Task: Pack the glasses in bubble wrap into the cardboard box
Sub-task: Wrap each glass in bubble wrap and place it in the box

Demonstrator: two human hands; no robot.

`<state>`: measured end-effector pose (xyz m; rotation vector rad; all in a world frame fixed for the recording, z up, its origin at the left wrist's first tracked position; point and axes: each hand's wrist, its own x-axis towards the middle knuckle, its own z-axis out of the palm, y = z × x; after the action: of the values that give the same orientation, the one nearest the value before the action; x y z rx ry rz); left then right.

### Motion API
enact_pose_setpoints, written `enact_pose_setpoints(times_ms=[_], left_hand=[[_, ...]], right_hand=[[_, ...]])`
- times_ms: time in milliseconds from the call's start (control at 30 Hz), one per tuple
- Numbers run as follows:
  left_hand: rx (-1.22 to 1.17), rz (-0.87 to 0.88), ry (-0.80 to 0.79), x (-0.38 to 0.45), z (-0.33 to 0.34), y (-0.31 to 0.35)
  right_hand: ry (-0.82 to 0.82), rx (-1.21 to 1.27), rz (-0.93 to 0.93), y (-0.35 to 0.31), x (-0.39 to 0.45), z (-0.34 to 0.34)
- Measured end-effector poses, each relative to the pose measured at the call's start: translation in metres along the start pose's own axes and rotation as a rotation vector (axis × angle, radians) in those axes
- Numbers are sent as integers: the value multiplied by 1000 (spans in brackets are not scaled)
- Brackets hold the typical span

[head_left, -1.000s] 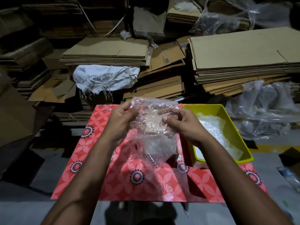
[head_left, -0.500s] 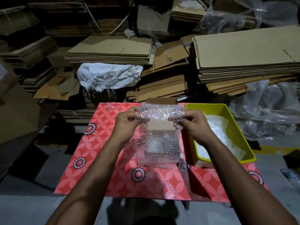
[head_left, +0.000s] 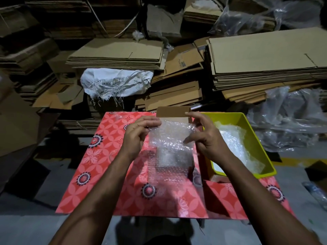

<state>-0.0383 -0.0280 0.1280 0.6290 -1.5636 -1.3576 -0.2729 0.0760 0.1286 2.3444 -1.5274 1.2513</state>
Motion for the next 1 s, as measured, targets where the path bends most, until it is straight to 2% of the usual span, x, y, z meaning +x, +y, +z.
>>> enact_pose_setpoints(times_ms=[67,167,233,367,467,600,700,867,933,1000], left_hand=[[-38,16,11,5,-2,-2],[-123,17,5,12,2,1],[-176,5,-4,17,4,5],[-195,-29,13,25,9,17],[-212,-84,18,30,4,17],[-23,-395,-39,21,-4,3],[11,-449,-55,15,1,-6],[-96,-453,82,22,13,-6],[-151,-434,139,27,14,-3],[-190,-422,165,31,16,1]], right_hand=[[-19,174,151,1,0,2],[22,659,494,9,5,11],[48,818,608,14,9,17],[-65,784,696,11,16,29],[28,735,703,6,27,31],[158,744,749,3,37,25],[172,709,804,4,38,20],[336,1146,945,5,34,21],[269,1203,1044,10,28,21],[-3,1040,1088,13,22,21]])
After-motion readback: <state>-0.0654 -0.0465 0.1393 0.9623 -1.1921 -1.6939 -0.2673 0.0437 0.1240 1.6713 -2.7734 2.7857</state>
